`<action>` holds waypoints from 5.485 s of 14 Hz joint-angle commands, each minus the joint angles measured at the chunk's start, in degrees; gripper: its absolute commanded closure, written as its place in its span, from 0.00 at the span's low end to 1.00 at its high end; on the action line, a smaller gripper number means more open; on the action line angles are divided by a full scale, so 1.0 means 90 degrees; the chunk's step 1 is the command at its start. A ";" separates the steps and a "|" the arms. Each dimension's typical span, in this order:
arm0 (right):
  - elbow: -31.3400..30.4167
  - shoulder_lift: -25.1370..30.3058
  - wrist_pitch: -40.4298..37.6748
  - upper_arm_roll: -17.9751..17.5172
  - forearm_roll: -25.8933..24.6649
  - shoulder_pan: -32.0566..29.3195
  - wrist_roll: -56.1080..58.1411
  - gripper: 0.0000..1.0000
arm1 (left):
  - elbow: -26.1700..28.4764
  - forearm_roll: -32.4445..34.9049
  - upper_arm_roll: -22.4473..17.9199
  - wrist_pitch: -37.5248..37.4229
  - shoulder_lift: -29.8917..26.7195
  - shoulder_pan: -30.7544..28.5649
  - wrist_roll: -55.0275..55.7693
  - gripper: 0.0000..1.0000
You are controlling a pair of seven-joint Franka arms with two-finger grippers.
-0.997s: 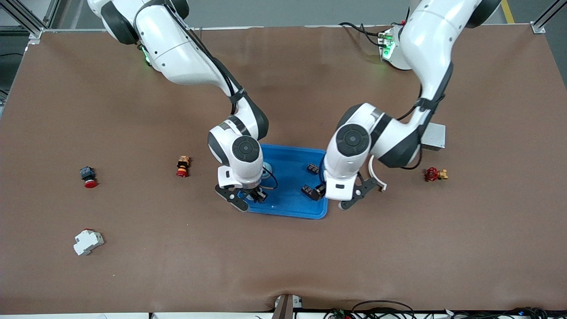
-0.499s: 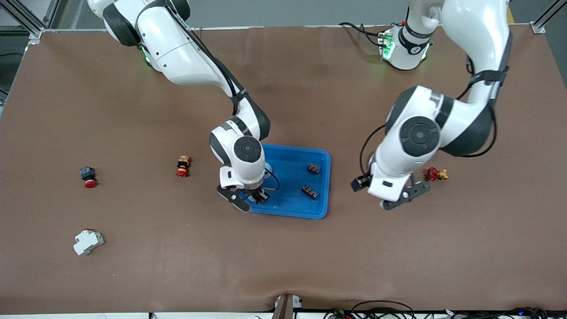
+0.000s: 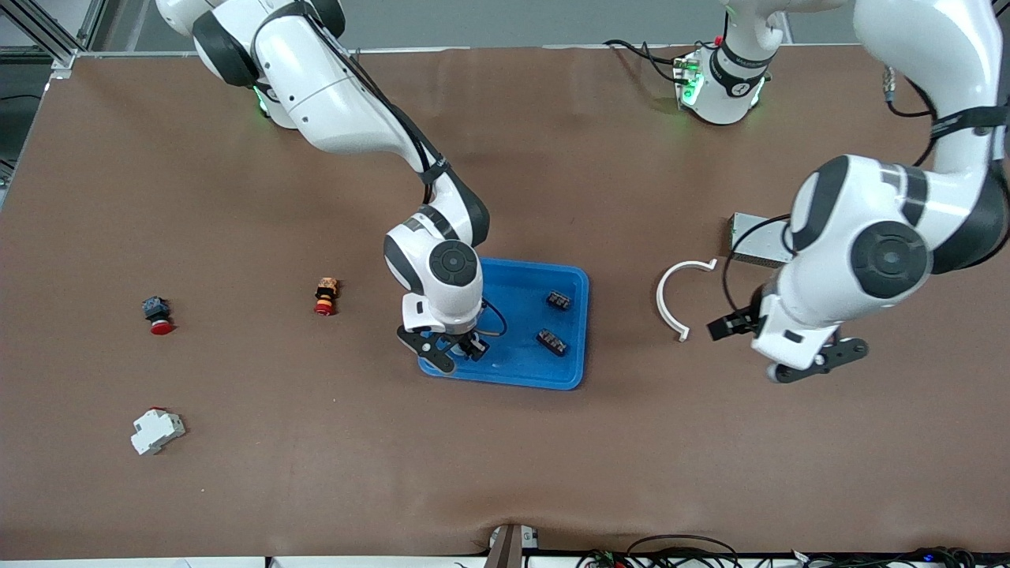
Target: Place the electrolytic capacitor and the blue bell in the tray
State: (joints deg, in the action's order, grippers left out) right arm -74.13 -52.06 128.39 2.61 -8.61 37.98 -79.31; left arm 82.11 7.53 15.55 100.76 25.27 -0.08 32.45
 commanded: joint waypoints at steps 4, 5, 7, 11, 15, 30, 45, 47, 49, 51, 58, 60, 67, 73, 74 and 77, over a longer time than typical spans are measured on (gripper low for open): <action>0.0249 -0.0201 -0.0047 0.0012 -0.0156 0.0096 -0.0338 1.00 | 0.0611 -0.0280 0.0098 -0.0093 -0.0503 -0.1169 -0.1696 0.00; 0.0249 -0.0202 -0.0047 0.0012 -0.0156 0.0096 -0.0348 1.00 | 0.0826 -0.0280 0.0157 -0.0005 -0.0610 -0.1385 -0.1904 0.00; 0.0249 -0.0202 -0.0047 0.0012 -0.0156 0.0096 -0.0358 1.00 | 0.1643 -0.0270 0.0254 0.0713 -0.0999 -0.1718 -0.2158 0.00; 0.0249 -0.0202 -0.0028 0.0012 -0.0166 0.0097 -0.0416 0.89 | 0.3520 -0.0280 0.0284 0.2483 -0.1986 -0.2118 -0.2607 0.00; 0.0239 -0.0192 0.0002 0.0022 -0.0225 0.0096 -0.0446 0.00 | 0.3738 -0.0639 0.0275 0.2126 -0.2562 -0.2421 -0.3369 0.00; 0.0542 0.1798 -0.2994 0.0003 -0.0079 -0.1356 0.4011 0.00 | 0.1473 -0.1227 0.0255 -0.0805 -0.3208 -0.2471 -0.3625 0.00; 0.0151 0.3801 -0.4353 -0.0007 0.0498 -0.3985 0.8480 0.00 | 0.1238 -0.1149 0.0616 -0.1069 -0.3150 -0.2413 -0.3586 0.00; -0.0014 0.4084 -0.4383 -0.0007 0.0537 -0.4199 0.8499 0.00 | 0.1228 -0.1158 0.0607 -0.1050 -0.3082 -0.2394 -0.3586 0.00; -0.0345 0.4503 -0.4393 0.0003 0.0595 -0.4239 0.8490 0.00 | 0.1160 -0.1158 0.0578 -0.1049 -0.3033 -0.2248 -0.3586 0.00; -0.0823 0.4991 -0.4383 0.0003 0.0789 -0.4346 0.8480 0.00 | 0.1150 -0.1149 0.0548 -0.1049 -0.3023 -0.2188 -0.3576 0.00; -0.1771 0.5989 -0.4334 0.0012 0.1308 -0.4679 0.8499 0.00 | 0.1150 -0.1149 -0.0563 -0.1049 -0.2994 -0.1048 -0.3586 0.00; -0.1948 0.6165 -0.4295 0.0012 0.1279 -0.4659 0.8499 0.00 | 0.1150 -0.1149 -0.0944 -0.1049 -0.2994 -0.0676 -0.3586 0.00; -0.1948 0.6312 -0.4373 -0.0007 0.1055 -0.4659 0.8519 0.00 | 0.1150 -0.1168 -0.1014 -0.1049 -0.2974 -0.0587 -0.3586 0.00; -0.2017 0.6371 -0.4393 -0.0007 0.1055 -0.4650 0.8519 0.00 | 0.1140 -0.1149 -0.1140 -0.1049 -0.2974 -0.0363 -0.3576 0.00; -0.2017 0.6371 -0.4373 -0.0007 0.1026 -0.4650 0.8519 0.00 | 0.1140 -0.1149 -0.1373 -0.1049 -0.2974 -0.0159 -0.3576 0.00; -0.2017 0.6371 -0.4373 -0.0036 0.0840 -0.4620 0.8519 0.00 | 0.1140 -0.1158 -0.1669 -0.1049 -0.2974 0.0087 -0.3586 0.00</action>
State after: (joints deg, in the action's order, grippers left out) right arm -90.15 3.22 88.52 3.14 0.13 -3.13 -3.07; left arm 94.00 -2.33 2.00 92.55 -2.14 -0.48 0.16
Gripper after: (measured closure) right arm 0.000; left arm 0.000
